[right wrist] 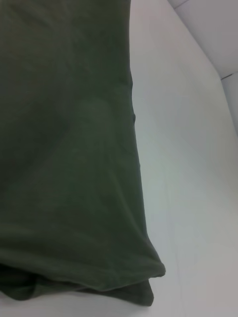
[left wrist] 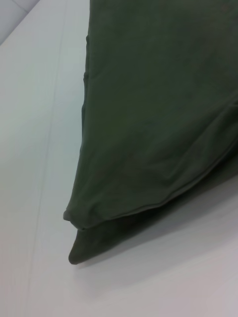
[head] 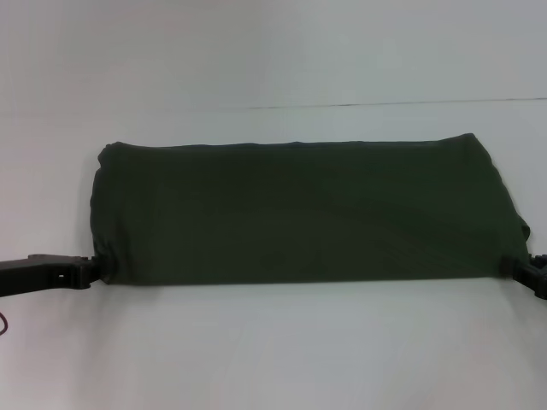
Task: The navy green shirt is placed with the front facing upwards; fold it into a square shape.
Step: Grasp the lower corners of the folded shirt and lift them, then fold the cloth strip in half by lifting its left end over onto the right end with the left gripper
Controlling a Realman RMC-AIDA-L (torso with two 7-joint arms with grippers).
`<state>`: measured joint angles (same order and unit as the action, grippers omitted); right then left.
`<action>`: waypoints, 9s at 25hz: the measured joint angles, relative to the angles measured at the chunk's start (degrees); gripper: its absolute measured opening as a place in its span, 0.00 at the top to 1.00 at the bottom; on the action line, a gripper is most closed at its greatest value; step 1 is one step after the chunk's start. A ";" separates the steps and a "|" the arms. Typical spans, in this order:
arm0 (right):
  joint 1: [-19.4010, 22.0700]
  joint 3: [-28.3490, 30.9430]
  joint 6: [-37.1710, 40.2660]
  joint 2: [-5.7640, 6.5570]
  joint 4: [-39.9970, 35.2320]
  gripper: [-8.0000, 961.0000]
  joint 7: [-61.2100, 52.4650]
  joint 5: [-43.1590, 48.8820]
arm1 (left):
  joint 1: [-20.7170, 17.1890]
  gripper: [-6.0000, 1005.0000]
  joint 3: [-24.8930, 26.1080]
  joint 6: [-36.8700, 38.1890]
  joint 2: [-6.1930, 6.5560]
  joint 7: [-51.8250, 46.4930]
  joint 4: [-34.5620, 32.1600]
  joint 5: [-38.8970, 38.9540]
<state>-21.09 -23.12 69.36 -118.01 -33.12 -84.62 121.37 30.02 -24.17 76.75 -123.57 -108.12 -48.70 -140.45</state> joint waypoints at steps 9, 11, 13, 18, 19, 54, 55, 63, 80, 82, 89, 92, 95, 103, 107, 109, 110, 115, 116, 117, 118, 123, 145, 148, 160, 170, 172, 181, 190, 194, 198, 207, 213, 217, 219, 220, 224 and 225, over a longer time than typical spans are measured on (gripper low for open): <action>0.25 0.00 1.20 0.02 -0.11 0.85 0.47 0.07 | -0.18 0.91 0.01 0.11 0.20 0.29 -0.19 -0.01; 0.52 0.00 2.05 0.03 -0.14 0.90 1.07 0.09 | -0.50 0.91 0.00 0.83 0.21 0.60 -0.97 -0.26; 0.81 0.00 2.99 0.04 -0.18 0.95 1.77 0.10 | -1.09 0.92 0.00 1.89 0.12 1.40 -2.14 -0.43; 1.25 0.01 3.70 -0.17 -0.20 0.97 2.16 0.10 | -2.49 0.92 0.14 3.20 -0.07 3.03 -3.46 -0.44; 1.29 0.01 3.72 -0.28 -0.20 0.97 2.24 0.11 | -2.65 0.92 0.23 3.22 -0.07 3.27 -3.55 -0.41; 0.64 -0.70 3.85 -0.88 -0.19 0.95 3.57 0.54 | -2.72 0.55 1.34 1.44 0.20 0.21 -3.89 0.00; 0.61 -0.70 3.85 -0.83 -0.19 0.95 3.57 0.54 | -2.70 0.51 1.34 1.51 0.22 -0.06 -3.96 0.00; 0.43 -0.70 3.80 -0.71 0.05 0.94 3.59 0.65 | -2.31 0.26 0.67 1.91 0.27 -1.48 -4.07 -0.47; 0.06 -1.33 3.37 -0.52 0.18 0.93 3.24 0.72 | -1.92 0.13 -2.41 0.71 0.08 -2.54 -3.77 -1.89; -0.01 -1.34 3.27 -0.54 0.13 0.93 3.19 0.72 | -2.06 0.17 -3.07 -0.60 -0.08 -2.41 -3.77 -2.15; -0.14 -1.32 3.11 -0.56 0.29 0.92 3.08 0.71 | -2.14 0.44 -3.55 -2.16 -0.13 -2.73 -3.96 -2.20; -0.13 -1.25 3.08 -0.51 0.33 0.92 3.07 0.71 | -2.04 0.52 -3.68 -2.14 -0.14 -2.72 -3.92 -2.20; -0.12 -1.23 3.06 -0.44 0.34 0.92 3.06 0.71 | -1.92 0.58 -3.74 -1.78 -0.16 -2.71 -3.89 -2.20; -0.09 -1.22 3.05 -0.52 0.03 0.91 3.06 0.71 | -1.67 0.79 -4.38 -1.35 -0.13 -2.55 -3.86 -2.19; -0.14 -1.22 3.05 -0.66 0.00 0.91 3.06 0.71 | -1.65 0.93 -4.42 -1.52 -0.08 -2.05 -4.09 -2.15; -0.25 -1.23 3.06 -0.75 -0.02 0.91 3.08 0.71 | -1.70 0.96 -4.41 -1.65 -0.03 -2.01 -4.31 -2.13; -0.34 -1.22 3.07 -0.81 -0.01 0.91 3.14 0.71 | -2.24 0.98 -3.86 -1.38 0.12 -1.23 -5.13 -2.10; -0.68 -1.22 3.32 -1.05 0.31 0.90 3.51 0.66 | -3.44 0.99 -3.19 -0.53 0.21 0.57 -6.58 -2.10; -0.72 -1.23 3.51 -1.12 0.32 0.90 3.54 0.62 | -3.64 0.99 -3.18 -0.11 0.20 0.89 -6.94 -2.10; -0.76 -1.23 3.76 -1.21 0.25 0.90 3.55 0.61 | -3.87 0.99 -3.17 0.38 0.17 1.22 -7.31 -2.10; -0.81 -1.25 4.04 -1.29 0.17 0.90 3.56 0.61 | -4.05 0.99 -3.18 0.73 0.13 1.42 -7.59 -2.10; -0.65 -1.32 6.63 -1.39 -0.10 0.90 4.23 0.65 | -5.75 0.98 -3.13 2.34 -0.09 2.13 -9.88 -1.86; 1.24 -1.35 16.01 -1.43 0.10 0.88 10.26 0.77 | -10.78 0.97 8.14 14.61 -0.33 11.71 -12.74 -1.49; 1.24 -1.42 16.50 -1.43 0.10 0.88 10.27 1.21 | -11.24 0.96 10.15 16.23 -0.35 13.32 -12.83 -1.49; 1.25 -1.13 16.75 -1.24 0.34 0.87 9.43 1.33 | -11.66 0.95 11.16 17.21 -0.36 14.53 -12.64 -1.97; 2.64 3.78 17.34 0.03 -0.26 0.62 9.08 0.93 | -11.35 0.95 11.49 17.06 -0.35 14.10 -12.72 -1.61; 2.83 4.43 16.86 0.37 -0.27 0.57 9.06 1.05 | -11.30 0.94 11.50 16.89 -0.35 14.09 -12.61 -1.60; 3.23 9.36 15.95 0.93 -1.05 0.33 9.28 0.76 | -10.67 0.94 11.64 16.56 -0.35 14.07 -12.13 -1.40; 0.66 9.93 17.61 0.40 -1.10 0.14 10.24 0.19 | -10.17 0.93 11.35 16.96 -0.08 11.85 -11.45 0.95; -0.36 9.89 17.69 0.34 -1.15 0.14 10.32 0.18 | -10.21 0.93 11.56 17.05 0.04 10.86 -11.63 0.86; -1.30 9.89 17.55 0.33 -1.16 0.14 10.34 0.18 | -10.88 0.84 11.67 17.12 0.08 9.90 -13.04 0.77; -4.99 9.50 17.28 -0.30 -0.90 0.14 10.70 0.18 | -11.35 0.51 16.44 16.22 0.00 7.26 -17.89 2.54; -7.57 8.03 15.71 -1.46 0.58 0.14 12.87 0.36 | -8.62 0.21 19.52 12.67 0.86 3.62 -11.18 8.96; -9.30 7.03 14.73 -1.50 2.92 0.14 13.39 0.24 | -6.06 0.13 16.58 8.22 1.56 -0.28 -5.91 8.29; -9.84 6.64 14.54 -1.52 3.71 0.14 13.72 0.22 | -5.52 0.09 12.85 4.61 1.66 -4.56 -4.32 7.63; -10.07 6.54 14.51 -1.52 4.13 0.14 13.95 0.22 | -5.45 0.06 11.89 3.54 1.66 -6.03 -4.16 7.51; -10.66 6.53 14.42 -1.52 4.98 0.14 14.23 -0.03 | -5.02 0.06 7.21 0.61 1.60 -12.92 -4.31 6.21; -10.69 6.53 14.40 -1.52 5.10 0.14 14.24 -0.19 | -4.81 0.06 6.94 0.50 1.63 -14.00 -4.47 5.79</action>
<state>-31.78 -16.58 83.76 -119.53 -28.02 -70.39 121.18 25.21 -17.23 77.24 -121.95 -122.11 -53.16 -134.65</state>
